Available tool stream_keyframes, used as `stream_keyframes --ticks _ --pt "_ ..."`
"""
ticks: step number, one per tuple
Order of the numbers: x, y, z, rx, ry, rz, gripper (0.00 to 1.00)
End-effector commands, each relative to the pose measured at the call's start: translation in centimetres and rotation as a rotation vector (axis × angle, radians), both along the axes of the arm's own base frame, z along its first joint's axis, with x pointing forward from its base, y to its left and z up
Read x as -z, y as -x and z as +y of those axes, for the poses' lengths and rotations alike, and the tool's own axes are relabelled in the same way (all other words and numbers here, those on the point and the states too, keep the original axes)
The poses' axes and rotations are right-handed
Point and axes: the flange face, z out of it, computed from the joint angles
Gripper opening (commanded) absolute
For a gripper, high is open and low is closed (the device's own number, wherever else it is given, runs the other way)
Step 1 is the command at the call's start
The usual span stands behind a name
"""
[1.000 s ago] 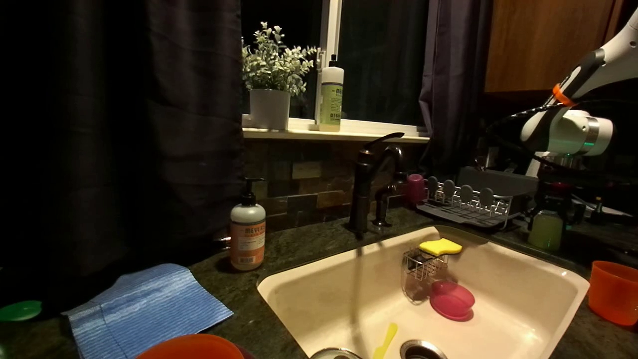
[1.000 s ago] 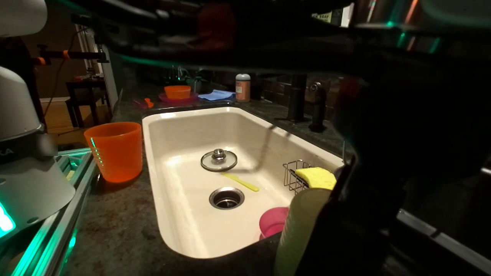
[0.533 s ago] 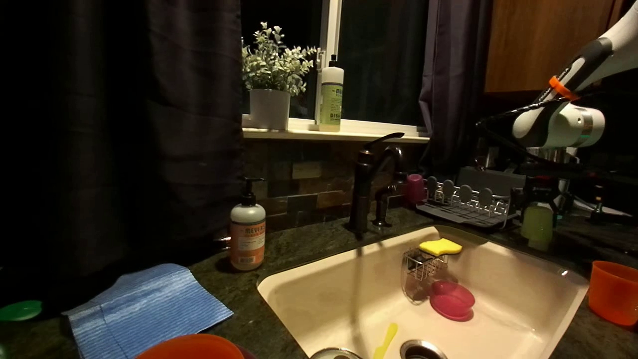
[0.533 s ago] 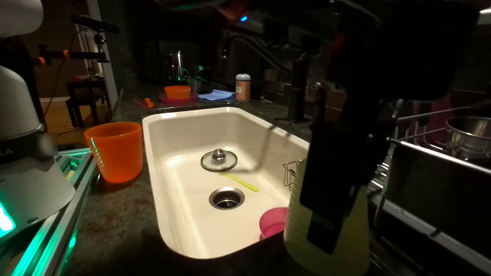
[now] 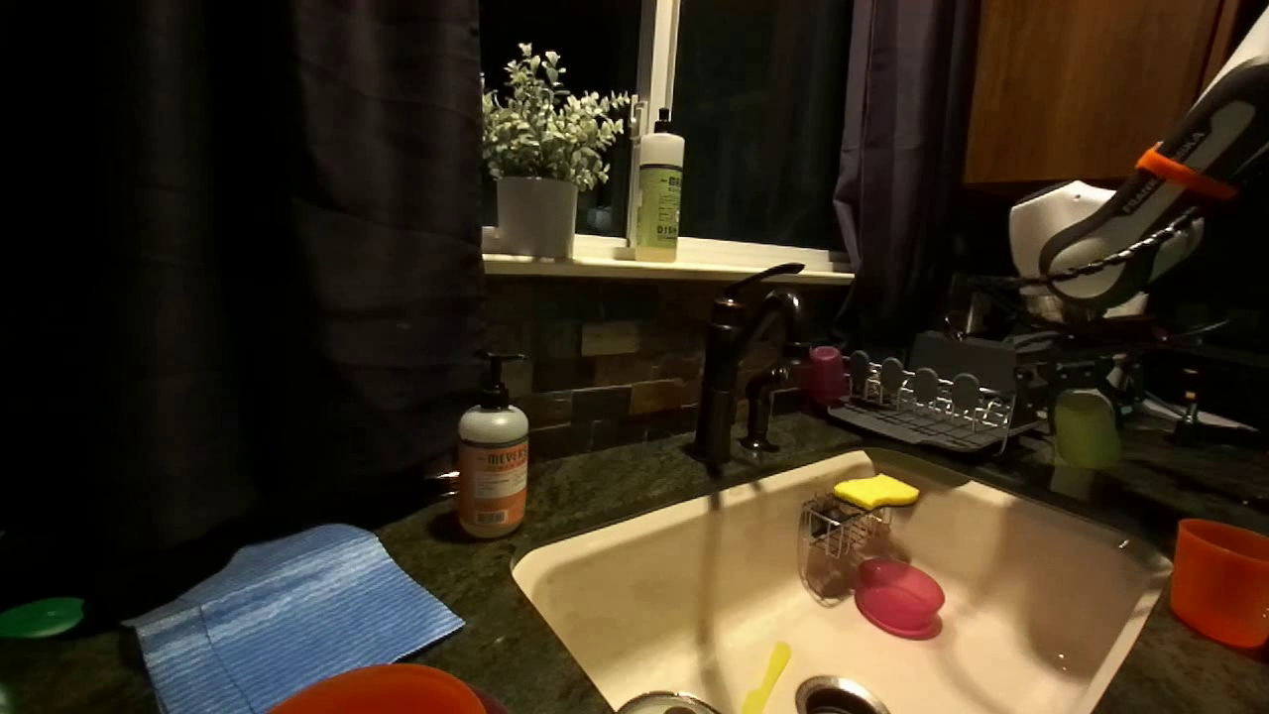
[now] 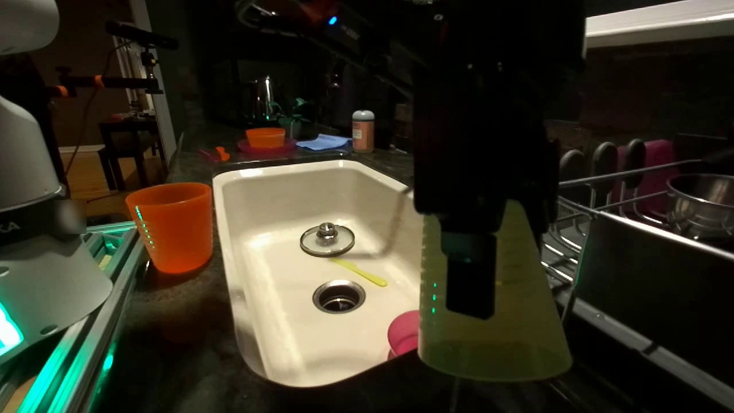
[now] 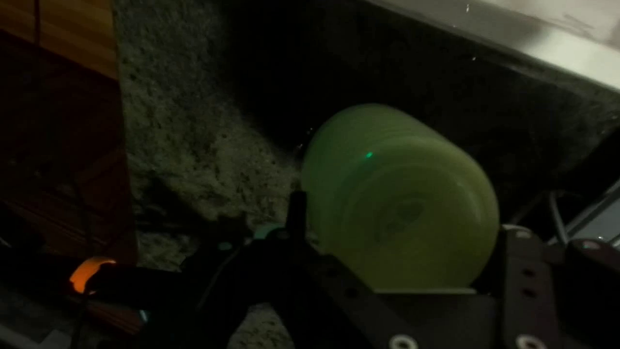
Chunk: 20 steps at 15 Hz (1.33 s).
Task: Pick the green cup from the drying rack and place it to the right of the sink right-side-up
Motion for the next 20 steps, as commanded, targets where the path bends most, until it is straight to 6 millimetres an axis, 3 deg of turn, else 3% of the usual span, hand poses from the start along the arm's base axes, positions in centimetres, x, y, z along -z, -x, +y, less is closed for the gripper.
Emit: stream_keyframes --ticks 1,6,11,20 --pt "0.7 1.8 2.7 0.022 0.052 -0.023 0.49" --pt "1.7 2.8 3.6 -0.003 0.127 -0.066 0.49" --pt "2.0 3.5 2.8 -0.059 0.265 -0.084 0.49" --pt "4.5 4.5 1.7 -0.047 0.376 -0.092 0.49"
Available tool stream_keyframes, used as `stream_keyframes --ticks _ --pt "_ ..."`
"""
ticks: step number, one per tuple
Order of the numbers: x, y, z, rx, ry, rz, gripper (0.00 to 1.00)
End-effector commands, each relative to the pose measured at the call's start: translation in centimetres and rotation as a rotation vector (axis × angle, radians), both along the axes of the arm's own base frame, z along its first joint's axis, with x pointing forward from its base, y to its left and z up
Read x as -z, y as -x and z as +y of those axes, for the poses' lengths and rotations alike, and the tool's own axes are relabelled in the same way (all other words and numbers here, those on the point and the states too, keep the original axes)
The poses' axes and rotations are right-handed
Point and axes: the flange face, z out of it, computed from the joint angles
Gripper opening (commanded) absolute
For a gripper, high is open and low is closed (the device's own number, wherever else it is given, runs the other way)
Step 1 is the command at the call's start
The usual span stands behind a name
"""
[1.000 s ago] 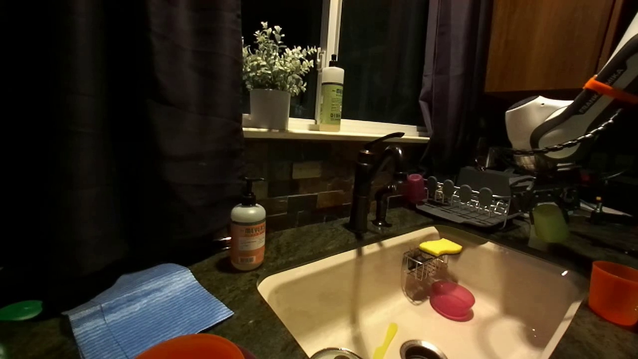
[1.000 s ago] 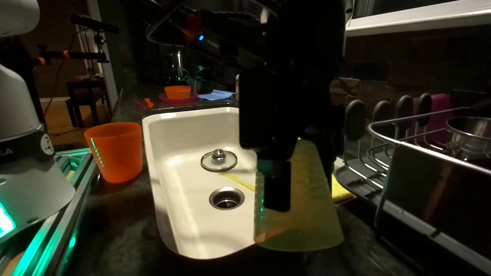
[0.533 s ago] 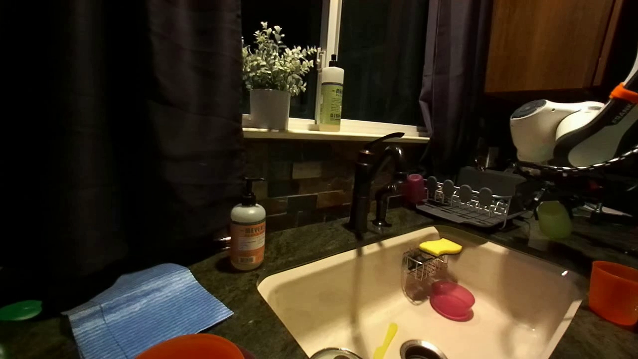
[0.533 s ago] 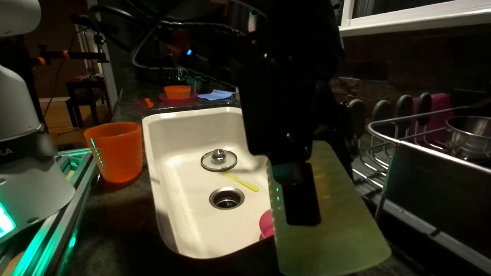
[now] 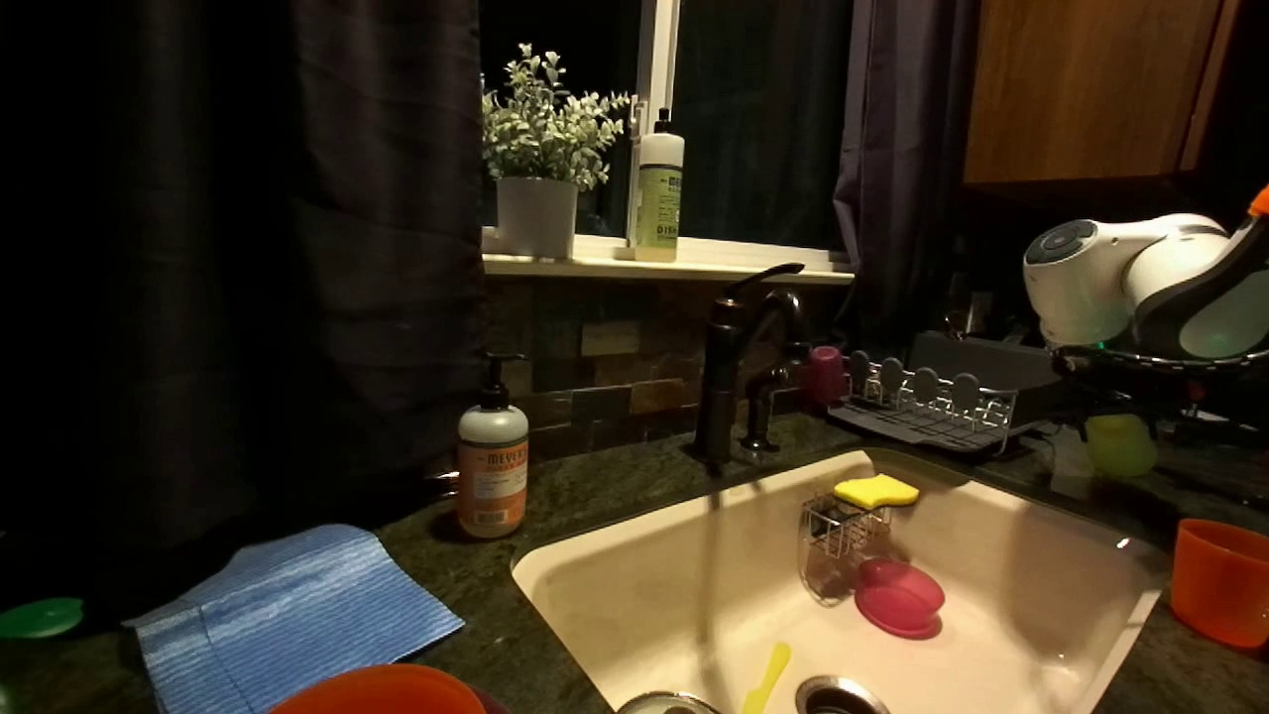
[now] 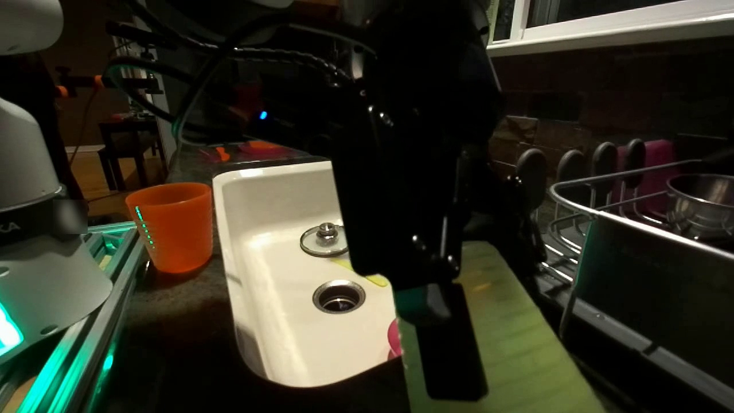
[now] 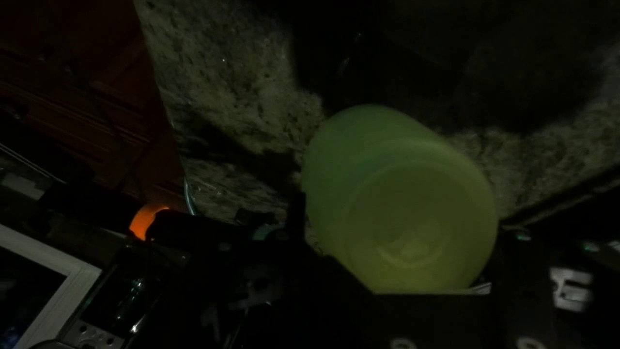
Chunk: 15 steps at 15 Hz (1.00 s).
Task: Pick the green cup from the drying rack and place it to the right of the sink right-side-up
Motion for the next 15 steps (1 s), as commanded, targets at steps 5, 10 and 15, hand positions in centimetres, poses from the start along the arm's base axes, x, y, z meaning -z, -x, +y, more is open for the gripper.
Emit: stream_keyframes --ticks 5,10,15 --pt "2.7 0.0 -0.7 0.008 0.026 -0.026 0.71" --pt "3.6 -0.3 -1.3 0.024 0.018 -0.029 1.00" --pt "3.7 -0.5 -2.2 0.034 0.017 -0.028 1.00"
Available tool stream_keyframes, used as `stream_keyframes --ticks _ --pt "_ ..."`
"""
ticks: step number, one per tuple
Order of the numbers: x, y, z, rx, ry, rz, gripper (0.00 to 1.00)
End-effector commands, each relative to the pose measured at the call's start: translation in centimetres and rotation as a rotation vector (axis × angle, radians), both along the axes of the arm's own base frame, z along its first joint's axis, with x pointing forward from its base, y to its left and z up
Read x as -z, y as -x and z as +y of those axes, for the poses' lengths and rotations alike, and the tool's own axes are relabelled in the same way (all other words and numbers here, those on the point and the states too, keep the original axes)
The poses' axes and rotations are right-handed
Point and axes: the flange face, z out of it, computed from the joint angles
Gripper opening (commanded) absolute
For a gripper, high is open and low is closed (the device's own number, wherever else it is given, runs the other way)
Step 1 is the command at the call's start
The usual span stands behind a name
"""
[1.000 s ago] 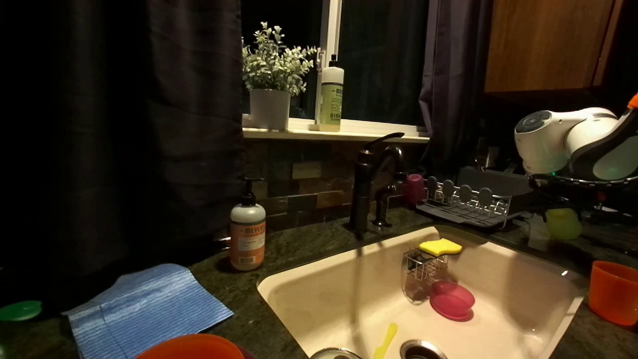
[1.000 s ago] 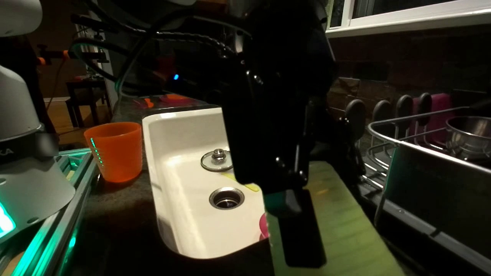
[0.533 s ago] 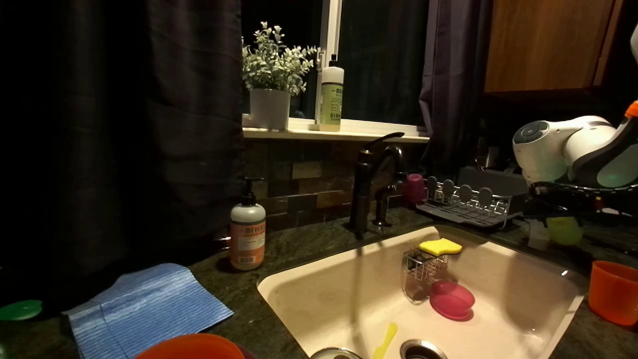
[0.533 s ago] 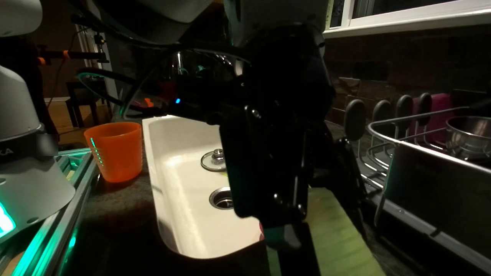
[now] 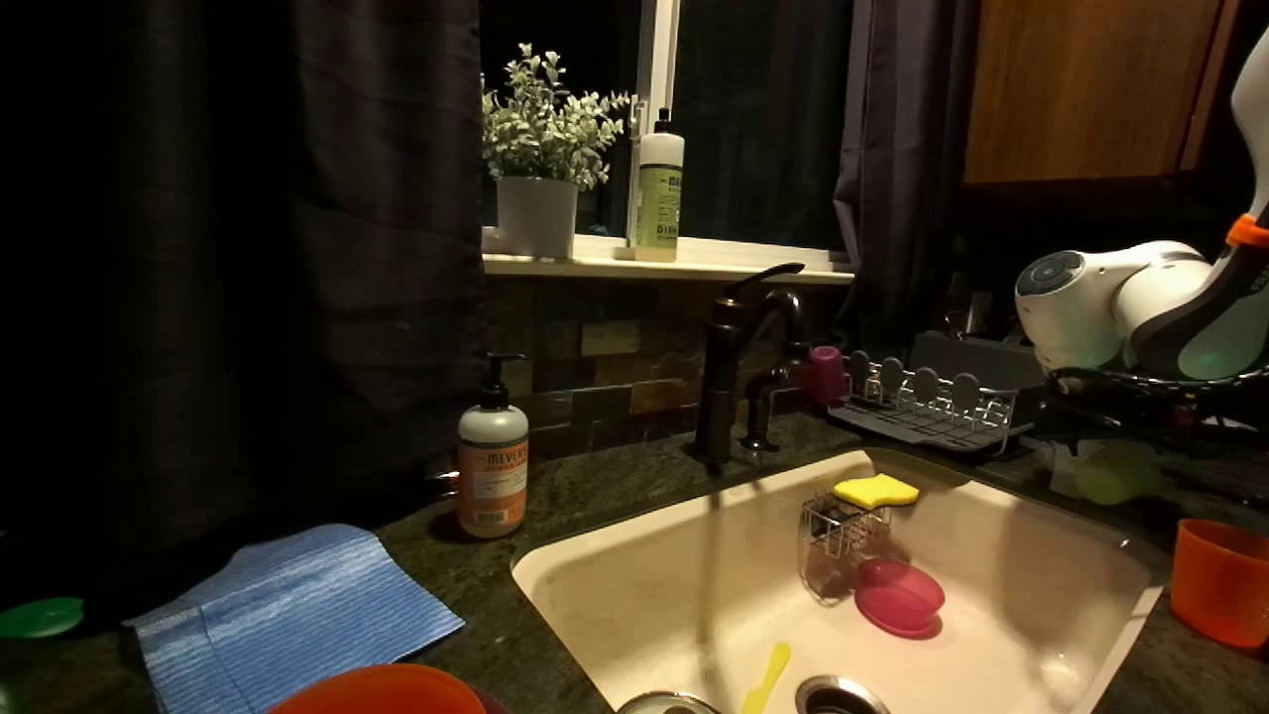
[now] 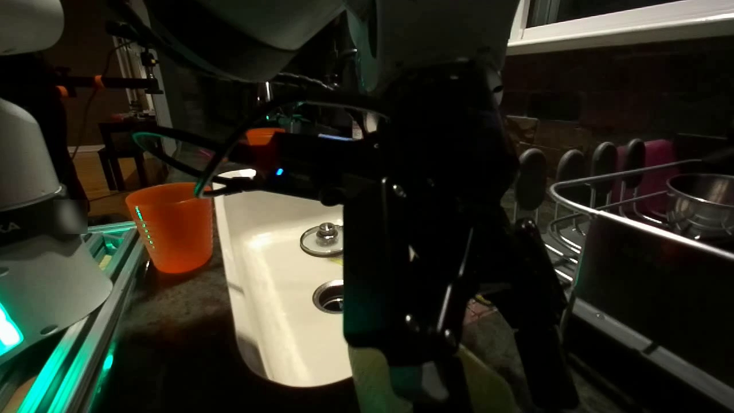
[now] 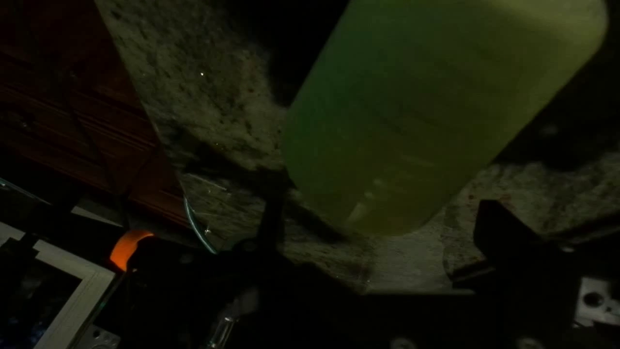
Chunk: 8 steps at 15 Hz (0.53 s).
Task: Pick the green cup from the drying rack and place it to the right of the sink right-side-up
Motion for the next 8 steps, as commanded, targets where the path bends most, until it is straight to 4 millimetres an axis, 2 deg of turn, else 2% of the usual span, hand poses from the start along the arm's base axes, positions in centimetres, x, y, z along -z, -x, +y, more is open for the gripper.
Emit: stream_keyframes --ticks 1,8 --pt "0.5 0.0 -0.9 0.000 -0.015 -0.028 1.00" --pt "-1.3 0.1 -1.4 -0.047 -0.134 -0.098 1.00"
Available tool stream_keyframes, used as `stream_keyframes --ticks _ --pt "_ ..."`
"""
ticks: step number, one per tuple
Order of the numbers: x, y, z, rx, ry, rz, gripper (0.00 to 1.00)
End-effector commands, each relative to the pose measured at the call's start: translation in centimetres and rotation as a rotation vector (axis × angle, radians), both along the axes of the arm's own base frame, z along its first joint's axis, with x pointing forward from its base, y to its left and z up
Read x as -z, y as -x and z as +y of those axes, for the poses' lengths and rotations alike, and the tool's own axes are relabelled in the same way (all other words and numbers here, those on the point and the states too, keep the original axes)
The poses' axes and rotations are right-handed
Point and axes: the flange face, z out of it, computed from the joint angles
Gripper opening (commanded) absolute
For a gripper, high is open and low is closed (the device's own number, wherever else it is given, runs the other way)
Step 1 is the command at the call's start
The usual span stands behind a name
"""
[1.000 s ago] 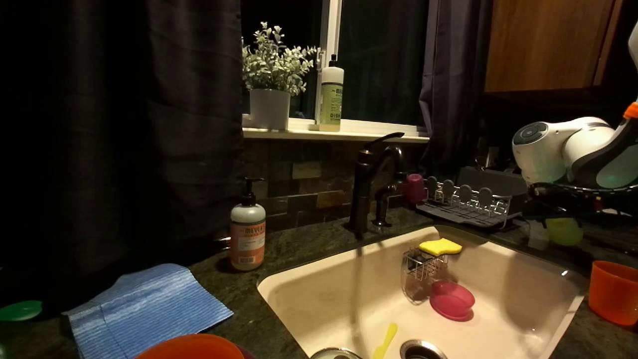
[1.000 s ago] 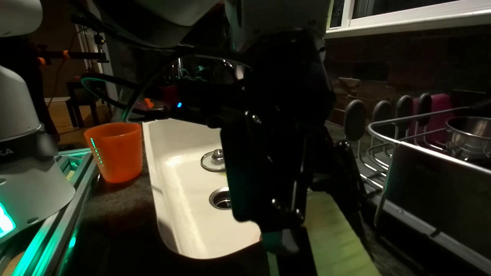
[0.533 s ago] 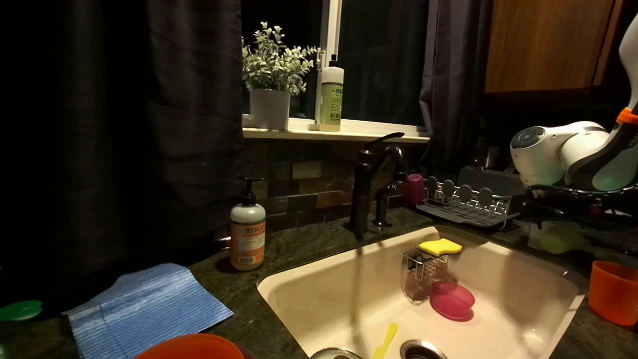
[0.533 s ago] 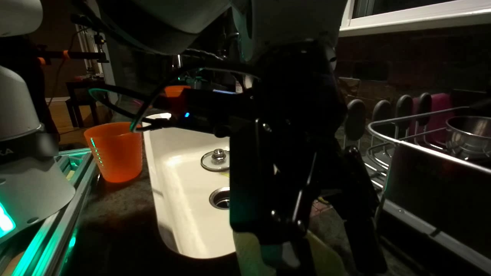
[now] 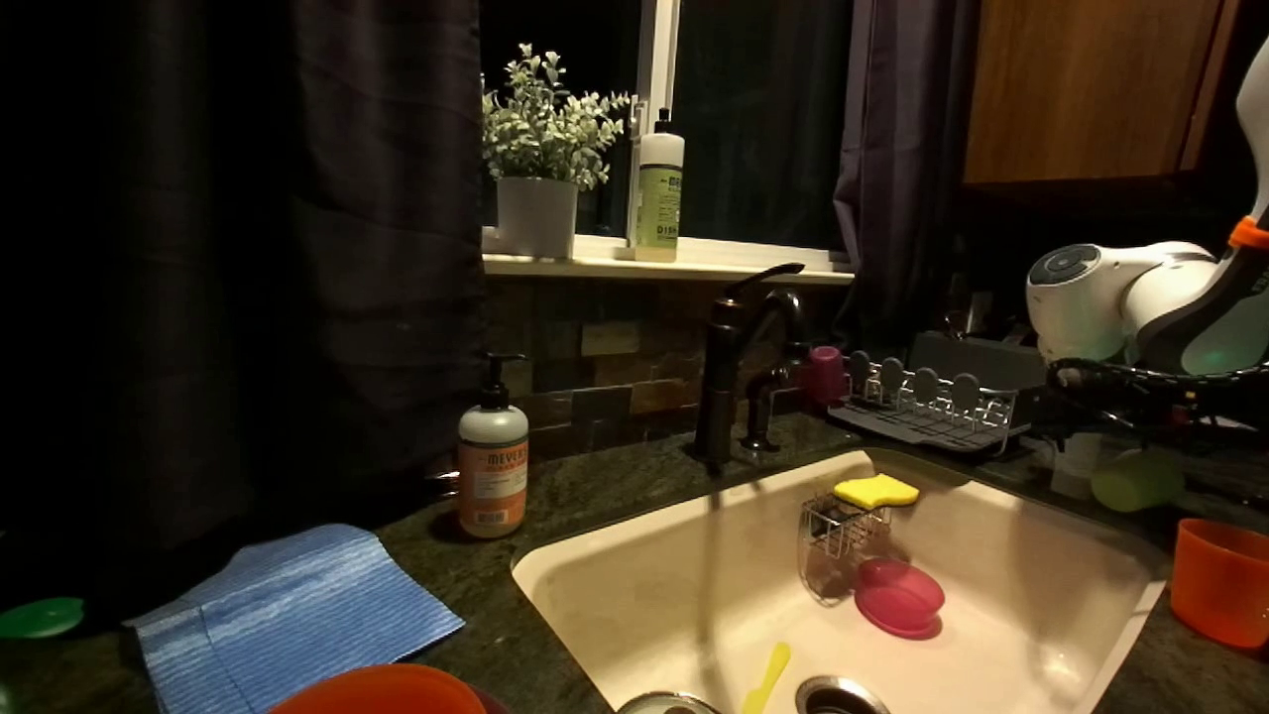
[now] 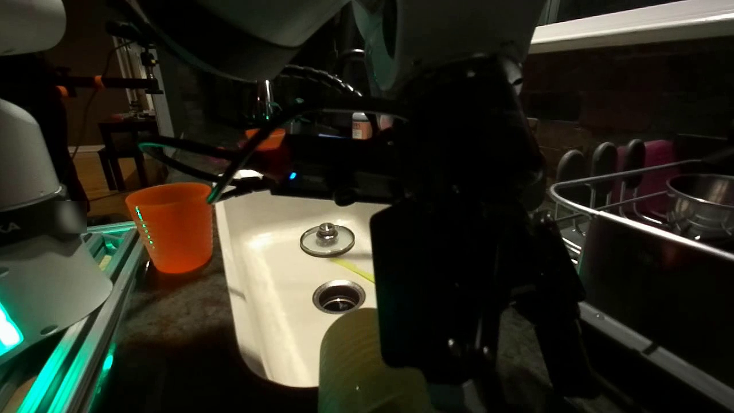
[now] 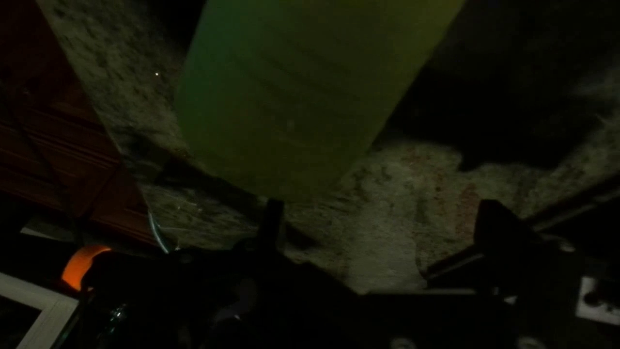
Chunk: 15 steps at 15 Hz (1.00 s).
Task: Pick the green cup from the drying rack and place it to the right of the sink right-side-up
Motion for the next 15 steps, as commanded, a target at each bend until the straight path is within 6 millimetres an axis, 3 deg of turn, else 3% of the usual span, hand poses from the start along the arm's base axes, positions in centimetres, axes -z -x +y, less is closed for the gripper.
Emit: stream_keyframes --ticks 1,7,15 --pt "-1.1 0.8 -0.5 -0.024 -0.094 -0.033 1.00" --pt "-2.0 1.9 -0.4 0.001 -0.242 0.011 1.00" --pt "-5.3 2.6 -0.8 -0.052 -0.281 0.055 1.00"
